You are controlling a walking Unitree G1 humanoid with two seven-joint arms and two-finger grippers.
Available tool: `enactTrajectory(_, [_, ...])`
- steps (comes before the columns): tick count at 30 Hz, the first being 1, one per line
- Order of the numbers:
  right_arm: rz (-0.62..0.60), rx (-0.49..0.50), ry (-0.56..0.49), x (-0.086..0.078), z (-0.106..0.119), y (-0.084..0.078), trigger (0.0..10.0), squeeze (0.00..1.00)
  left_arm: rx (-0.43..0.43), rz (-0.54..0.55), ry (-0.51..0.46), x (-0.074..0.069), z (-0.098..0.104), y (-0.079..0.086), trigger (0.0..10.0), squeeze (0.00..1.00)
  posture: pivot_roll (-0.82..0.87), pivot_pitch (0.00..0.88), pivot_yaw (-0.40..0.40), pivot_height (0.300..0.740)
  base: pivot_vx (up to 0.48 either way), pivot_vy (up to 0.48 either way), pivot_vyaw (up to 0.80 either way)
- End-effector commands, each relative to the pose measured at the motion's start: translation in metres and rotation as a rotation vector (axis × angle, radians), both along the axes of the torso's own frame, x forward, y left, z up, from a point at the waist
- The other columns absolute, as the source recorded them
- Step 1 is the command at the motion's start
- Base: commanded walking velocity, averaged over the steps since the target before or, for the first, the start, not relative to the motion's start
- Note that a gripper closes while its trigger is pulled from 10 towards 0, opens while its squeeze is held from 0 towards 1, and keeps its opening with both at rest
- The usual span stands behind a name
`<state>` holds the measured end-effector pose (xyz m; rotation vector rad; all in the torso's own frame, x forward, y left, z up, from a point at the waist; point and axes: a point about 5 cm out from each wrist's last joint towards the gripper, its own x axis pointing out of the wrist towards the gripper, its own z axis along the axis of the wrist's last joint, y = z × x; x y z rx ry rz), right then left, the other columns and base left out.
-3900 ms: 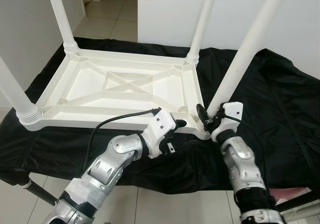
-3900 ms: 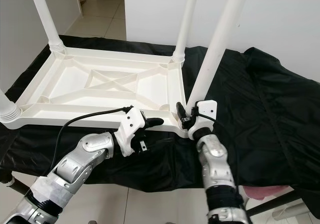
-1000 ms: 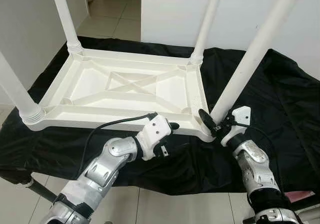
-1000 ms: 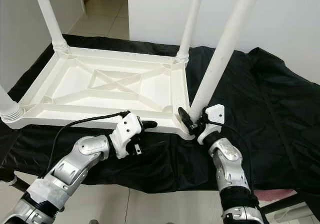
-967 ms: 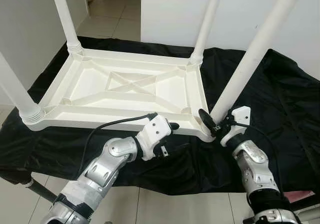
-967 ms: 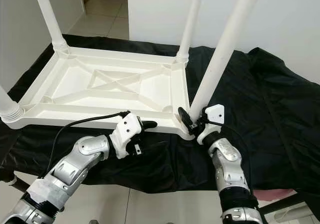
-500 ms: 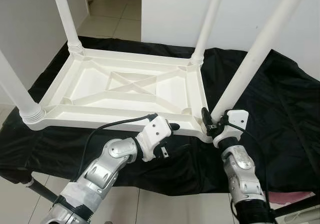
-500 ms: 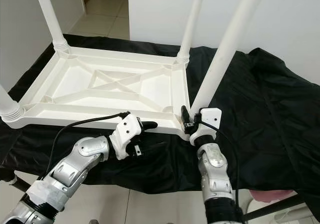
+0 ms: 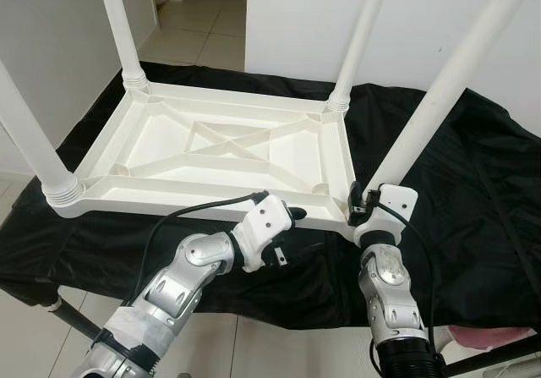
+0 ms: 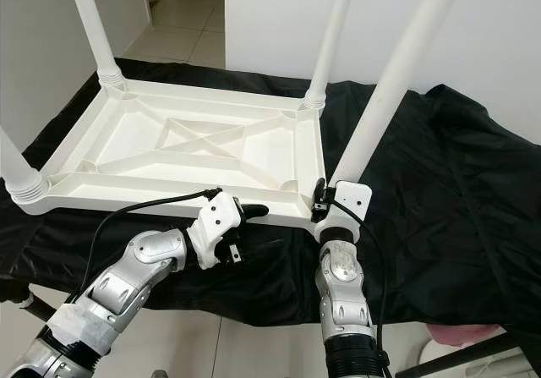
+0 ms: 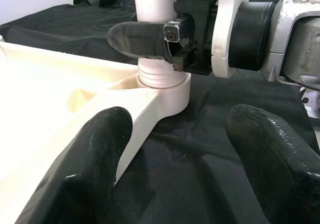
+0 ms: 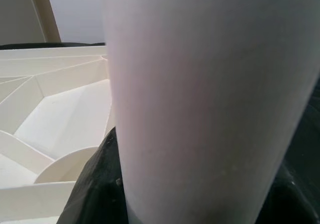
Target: Building children table
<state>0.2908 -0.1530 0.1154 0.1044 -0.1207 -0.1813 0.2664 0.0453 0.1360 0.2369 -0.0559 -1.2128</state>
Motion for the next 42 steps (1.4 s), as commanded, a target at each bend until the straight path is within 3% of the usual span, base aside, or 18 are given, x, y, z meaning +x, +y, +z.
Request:
enactTrajectory(1, [-0.013,0.029,0.069,-0.004,-0.013,-0.001,10.0,0.00,0.025,-0.075,0.005,-0.003,-0.002,-0.003,10.0,0.00,0.00,0.000,-0.061,0.740,0.000,0.000,0.00])
enactTrajectory(2, [-0.001,0.042,0.063,-0.004,-0.013,0.000,10.0,1.00,0.025,-0.071,0.003,-0.002,-0.001,-0.002,10.0,0.00,0.00,0.000,-0.064,0.740,0.000,0.000,0.00])
enactTrajectory(6, [0.006,0.043,0.053,-0.005,-0.010,0.002,10.0,1.00,0.025,-0.067,0.001,-0.002,-0.001,-0.002,10.0,0.00,0.01,0.000,-0.066,0.740,0.000,0.000,0.00])
enactTrajectory(14, [0.085,-0.021,0.014,-0.007,-0.007,-0.008,10.0,1.00,0.020,-0.060,0.009,-0.005,-0.003,0.000,10.0,0.00,0.02,0.000,-0.076,0.740,0.000,0.000,0.00])
enactTrajectory(15, [0.114,-0.029,0.007,-0.008,-0.009,-0.009,10.0,0.00,0.019,-0.061,0.016,-0.006,-0.004,0.000,10.0,0.00,0.02,0.000,-0.076,0.740,0.000,0.000,0.00])
enactTrajectory(21, [0.196,-0.013,-0.004,-0.009,-0.011,-0.010,10.0,0.00,0.020,-0.065,0.025,-0.009,-0.007,0.000,10.0,0.00,0.02,0.000,-0.073,0.740,0.000,0.000,0.00])
enactTrajectory(25, [0.339,-0.003,-0.026,-0.007,-0.009,-0.010,10.0,0.00,0.022,-0.076,0.036,-0.013,-0.009,-0.001,10.0,0.00,0.02,0.000,-0.071,0.740,0.000,0.000,0.00])
enactTrajectory(28, [0.440,-0.044,-0.042,0.000,-0.004,-0.015,10.0,0.00,0.023,-0.089,0.040,-0.014,-0.009,-0.003,10.0,0.00,0.02,0.000,-0.069,0.740,0.000,0.000,0.00])
enactTrajectory(32, [0.477,-0.055,-0.046,0.002,-0.002,-0.017,10.0,0.00,0.022,-0.092,0.041,-0.013,-0.009,-0.003,10.0,0.00,0.02,0.000,-0.069,0.740,0.000,0.000,0.00])
enactTrajectory(34, [0.597,-0.091,-0.033,0.007,0.000,-0.017,10.0,0.00,0.023,-0.101,0.041,-0.014,-0.008,-0.005,10.0,0.00,0.02,0.000,-0.066,0.740,0.000,0.000,0.00])
enactTrajectory(37, [0.676,-0.127,-0.009,0.014,0.000,-0.018,10.0,0.00,0.023,-0.107,0.039,-0.014,-0.008,-0.006,10.0,0.00,0.02,0.000,-0.070,0.740,0.000,0.000,0.00])
enactTrajectory(39, [0.676,-0.127,-0.009,0.014,0.000,-0.018,10.0,0.00,0.023,-0.107,0.039,-0.014,-0.008,-0.006,10.0,0.00,0.02,0.000,-0.070,0.740,0.000,0.000,0.00])
enactTrajectory(40, [0.695,-0.147,0.002,0.016,-0.001,-0.020,4.5,0.00,0.023,-0.108,0.038,-0.014,-0.008,-0.006,10.0,0.00,0.03,0.000,-0.072,0.740,0.000,0.000,0.00])
enactTrajectory(41, [0.704,-0.154,0.009,0.017,-0.002,-0.022,0.0,0.00,0.023,-0.106,0.036,-0.014,-0.007,-0.006,10.0,0.00,0.03,0.000,-0.074,0.740,0.000,0.000,0.00])
enactTrajectory(42, [0.704,-0.154,0.009,0.017,-0.002,-0.022,0.0,0.00,0.023,-0.106,0.036,-0.014,-0.007,-0.006,10.0,0.00,0.03,0.000,-0.074,0.740,0.000,0.000,0.00])
